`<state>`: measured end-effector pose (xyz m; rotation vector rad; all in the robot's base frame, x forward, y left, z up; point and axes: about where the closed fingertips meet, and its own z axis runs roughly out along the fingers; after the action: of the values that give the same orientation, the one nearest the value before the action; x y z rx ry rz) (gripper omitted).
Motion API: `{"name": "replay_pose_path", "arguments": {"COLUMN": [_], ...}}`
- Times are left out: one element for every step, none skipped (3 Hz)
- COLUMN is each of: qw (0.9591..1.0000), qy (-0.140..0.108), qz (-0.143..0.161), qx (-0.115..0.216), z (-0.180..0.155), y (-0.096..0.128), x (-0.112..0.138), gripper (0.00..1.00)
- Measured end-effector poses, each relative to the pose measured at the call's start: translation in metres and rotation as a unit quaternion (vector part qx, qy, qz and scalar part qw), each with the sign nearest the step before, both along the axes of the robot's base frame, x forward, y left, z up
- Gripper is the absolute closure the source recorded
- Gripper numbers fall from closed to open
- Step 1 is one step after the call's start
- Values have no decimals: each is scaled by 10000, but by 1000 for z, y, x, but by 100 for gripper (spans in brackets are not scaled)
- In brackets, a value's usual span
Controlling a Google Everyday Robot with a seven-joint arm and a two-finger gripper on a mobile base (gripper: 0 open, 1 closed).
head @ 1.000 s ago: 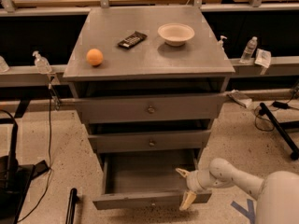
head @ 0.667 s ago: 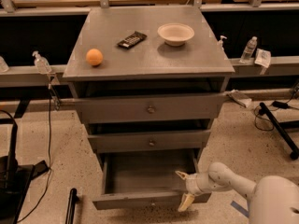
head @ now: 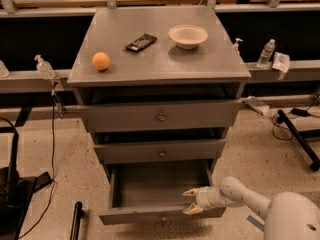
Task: Close bottom drawer
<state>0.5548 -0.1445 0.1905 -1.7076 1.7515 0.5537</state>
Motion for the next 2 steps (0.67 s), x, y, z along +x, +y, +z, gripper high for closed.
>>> {"name": "replay_pose_path", "arguments": {"qw": [9998,9997], "qy": [-173,-226], "qz": [-61,-77], "qx": [-57,-59], "z": [6,9], "y": [0,1], "x": [17,24], "gripper": [80,99]}}
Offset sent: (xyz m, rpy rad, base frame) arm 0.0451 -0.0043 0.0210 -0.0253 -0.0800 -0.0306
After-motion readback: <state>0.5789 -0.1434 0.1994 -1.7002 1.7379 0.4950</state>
